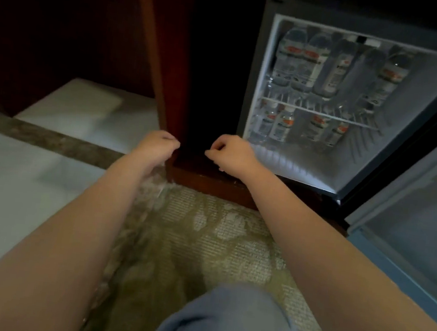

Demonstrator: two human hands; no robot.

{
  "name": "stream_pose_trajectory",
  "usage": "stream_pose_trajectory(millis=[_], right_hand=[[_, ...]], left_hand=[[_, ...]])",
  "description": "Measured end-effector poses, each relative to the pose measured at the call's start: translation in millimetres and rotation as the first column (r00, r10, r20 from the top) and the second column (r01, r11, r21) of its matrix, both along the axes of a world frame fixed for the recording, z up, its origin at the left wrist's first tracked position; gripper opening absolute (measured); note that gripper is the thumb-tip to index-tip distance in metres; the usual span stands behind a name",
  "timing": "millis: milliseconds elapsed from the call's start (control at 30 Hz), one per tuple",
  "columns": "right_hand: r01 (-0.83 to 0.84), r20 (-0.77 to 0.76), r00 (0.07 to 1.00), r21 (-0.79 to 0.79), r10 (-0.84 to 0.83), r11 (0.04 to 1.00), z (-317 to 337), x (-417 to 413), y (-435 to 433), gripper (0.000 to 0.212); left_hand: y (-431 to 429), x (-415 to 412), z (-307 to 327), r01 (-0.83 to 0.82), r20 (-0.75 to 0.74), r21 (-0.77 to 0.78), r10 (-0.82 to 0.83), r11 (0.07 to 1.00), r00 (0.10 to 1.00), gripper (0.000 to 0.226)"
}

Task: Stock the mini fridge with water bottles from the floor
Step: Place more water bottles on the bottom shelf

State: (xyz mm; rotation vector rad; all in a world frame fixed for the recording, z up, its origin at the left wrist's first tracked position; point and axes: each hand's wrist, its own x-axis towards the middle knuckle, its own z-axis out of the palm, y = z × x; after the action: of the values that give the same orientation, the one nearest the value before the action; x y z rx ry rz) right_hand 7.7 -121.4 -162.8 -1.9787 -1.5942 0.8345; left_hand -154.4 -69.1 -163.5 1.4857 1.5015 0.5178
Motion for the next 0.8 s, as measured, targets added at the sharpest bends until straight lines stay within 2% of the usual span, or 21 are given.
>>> stream_pose_trajectory(millis=[67, 133, 267, 400, 500, 567, 667, 733, 800], right_hand=[[-0.084, 0.029, 0.996, -0.045, 0.086, 0.995, 12.6, -39.0, -9.1, 0.016], [-0.211, 0.092, 0.971, -0.105, 0.22, 0.972, 23.8, -79.0, -18.3, 0.023], [-0.418, 0.195, 0.865, -0.23, 0.463, 0.879, 32.5, -155.3, -34.0, 0.036], [-0.484, 0.267, 0.784, -0.302, 0.56, 0.821, 6.9, -215.8, -44.9, 0.041], [-0.508, 0.245, 0.754, -0.371, 0.61, 0.777, -21.5, -243.1, -56.4, 0.041], [-0.509, 0.213, 0.76, -0.393, 0.614, 0.766, -38.5, -250.4, -65.9, 0.04], [-0.493, 0.187, 0.779, -0.408, 0.599, 0.769, -57.0, -250.7, -78.9, 0.04], [-0.481, 0.201, 0.778, -0.417, 0.595, 0.771, -63.2, -246.4, -84.9, 0.04], [-0.475, 0.208, 0.776, -0.428, 0.595, 0.769, -66.9, -244.1, -89.3, 0.038]], left_hand=[[-10.2, -40.2, 2.9, -0.018, -0.026, 0.026, 0.019, 0.999, 0.999, 0.017], [-22.0, -79.8, 3.9, -0.029, -0.066, 0.029, 0.031, 0.999, 0.997, 0.01], [-46.9, -151.5, -4.4, -0.168, -0.052, -0.026, 0.167, 0.985, 0.985, 0.014], [-73.7, -210.9, -22.2, -0.237, -0.075, -0.08, 0.232, 0.968, 0.97, 0.022], [-96.4, -246.8, -49.5, -0.293, -0.184, -0.078, 0.275, 0.953, 0.944, 0.026], [-113.6, -261.2, -73.7, -0.278, -0.321, -0.08, 0.239, 0.957, 0.917, 0.035], [-139.8, -268.1, -111.7, -0.19, -0.48, -0.198, 0.074, 0.962, 0.874, 0.043], [-150.2, -265.8, -136.8, -0.153, -0.531, -0.273, -0.016, 0.95, 0.847, 0.046], [-158.2, -261.9, -154.0, -0.14, -0.547, -0.294, -0.046, 0.945, 0.836, 0.037]])
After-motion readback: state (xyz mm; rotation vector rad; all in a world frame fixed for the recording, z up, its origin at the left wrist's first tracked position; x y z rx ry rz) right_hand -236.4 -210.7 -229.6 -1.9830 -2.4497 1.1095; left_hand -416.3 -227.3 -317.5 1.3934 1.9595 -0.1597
